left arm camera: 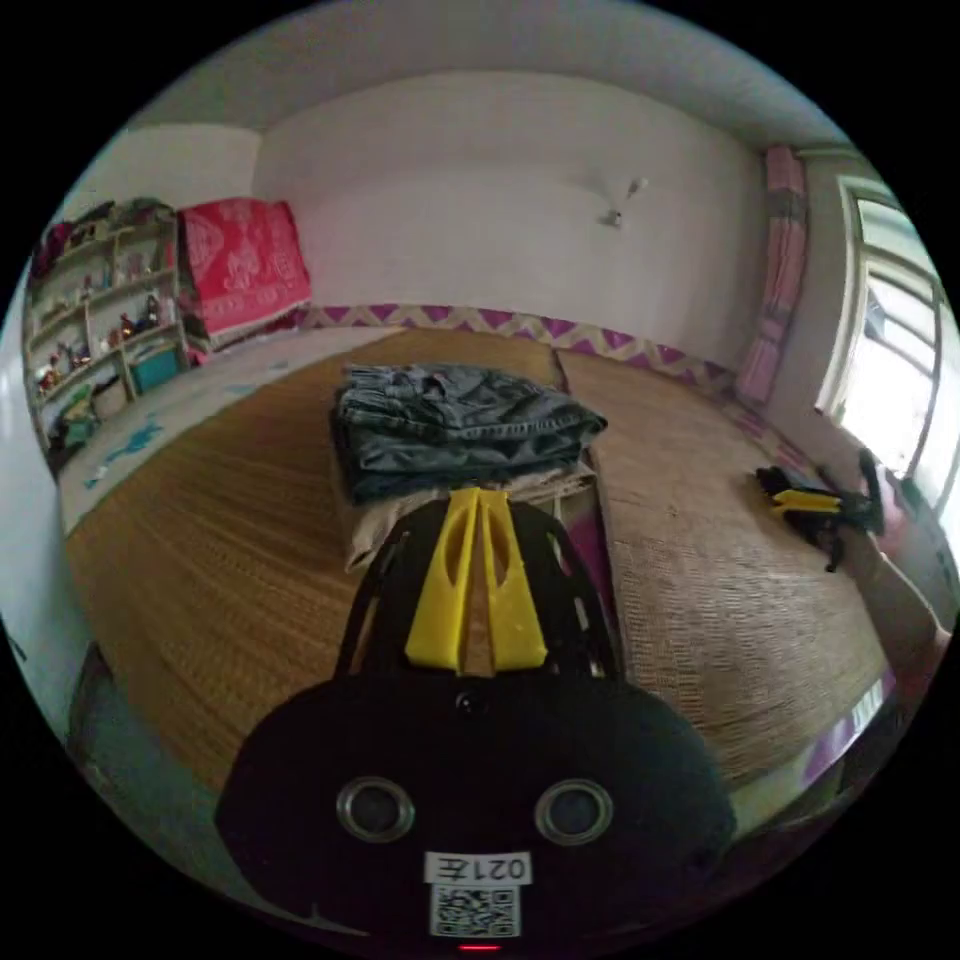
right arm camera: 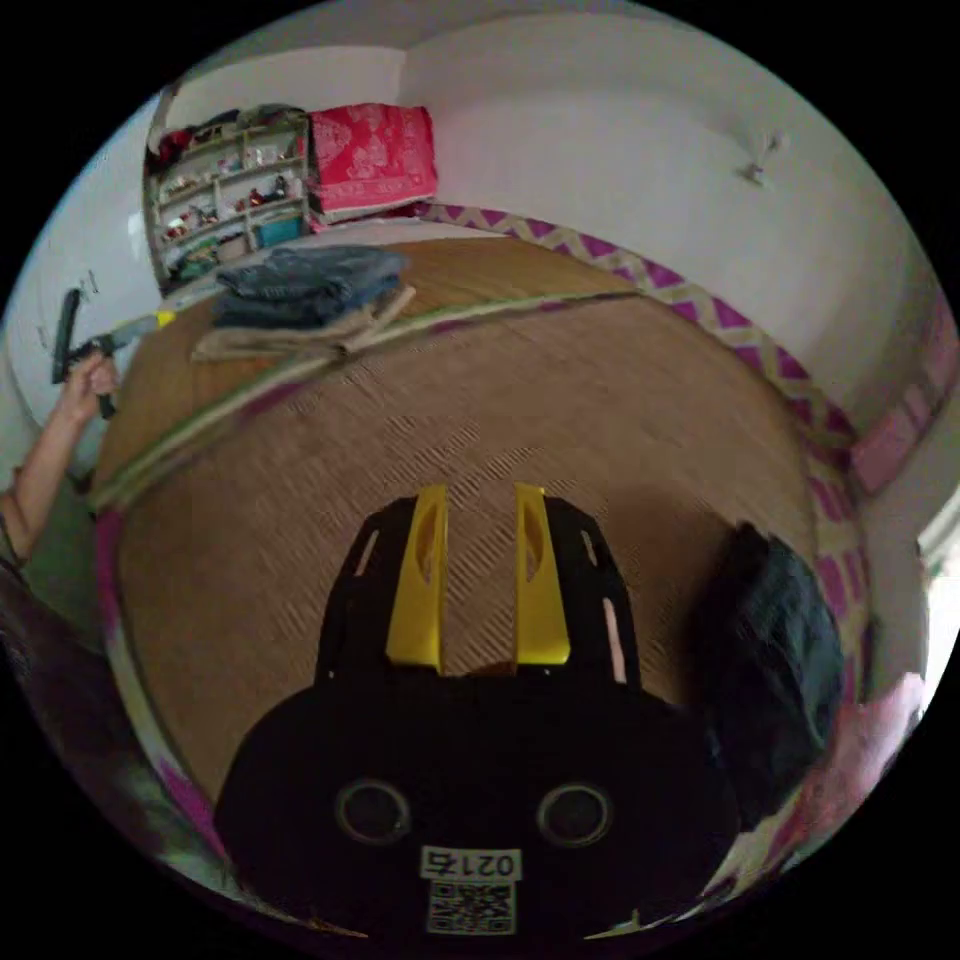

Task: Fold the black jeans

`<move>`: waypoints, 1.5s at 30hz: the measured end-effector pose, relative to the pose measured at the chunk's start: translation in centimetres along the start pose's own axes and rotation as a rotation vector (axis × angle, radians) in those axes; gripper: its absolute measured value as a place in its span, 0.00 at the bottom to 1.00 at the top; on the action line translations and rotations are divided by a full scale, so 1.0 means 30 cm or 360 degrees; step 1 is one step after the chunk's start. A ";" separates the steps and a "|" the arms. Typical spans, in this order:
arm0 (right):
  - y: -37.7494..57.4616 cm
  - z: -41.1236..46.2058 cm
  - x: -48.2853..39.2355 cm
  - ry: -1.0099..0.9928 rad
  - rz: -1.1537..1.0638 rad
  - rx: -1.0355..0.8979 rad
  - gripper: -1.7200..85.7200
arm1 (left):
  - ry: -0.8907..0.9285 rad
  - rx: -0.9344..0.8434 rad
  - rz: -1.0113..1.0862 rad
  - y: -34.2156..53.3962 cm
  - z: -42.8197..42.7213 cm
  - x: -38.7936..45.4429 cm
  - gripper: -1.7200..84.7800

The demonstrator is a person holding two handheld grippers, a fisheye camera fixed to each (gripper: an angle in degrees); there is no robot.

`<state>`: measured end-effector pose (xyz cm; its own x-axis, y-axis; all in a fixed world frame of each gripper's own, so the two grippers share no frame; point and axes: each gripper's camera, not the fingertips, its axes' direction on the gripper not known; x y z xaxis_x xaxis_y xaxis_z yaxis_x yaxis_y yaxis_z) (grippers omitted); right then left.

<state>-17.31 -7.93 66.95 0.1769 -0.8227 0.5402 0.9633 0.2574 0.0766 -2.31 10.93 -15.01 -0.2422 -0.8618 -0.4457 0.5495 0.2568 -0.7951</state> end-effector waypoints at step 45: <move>0.216 -0.805 0.485 0.0605 0.0611 0.0134 0.11 | 0.0521 -0.0573 0.0099 1.025 -0.118 0.724 0.01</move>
<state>-3.62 -30.46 55.08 0.5881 -0.7829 0.2028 0.7984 0.6021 0.0089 6.51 1.67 -50.59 -0.4878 -0.6722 -0.5570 0.2735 0.4883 -0.8287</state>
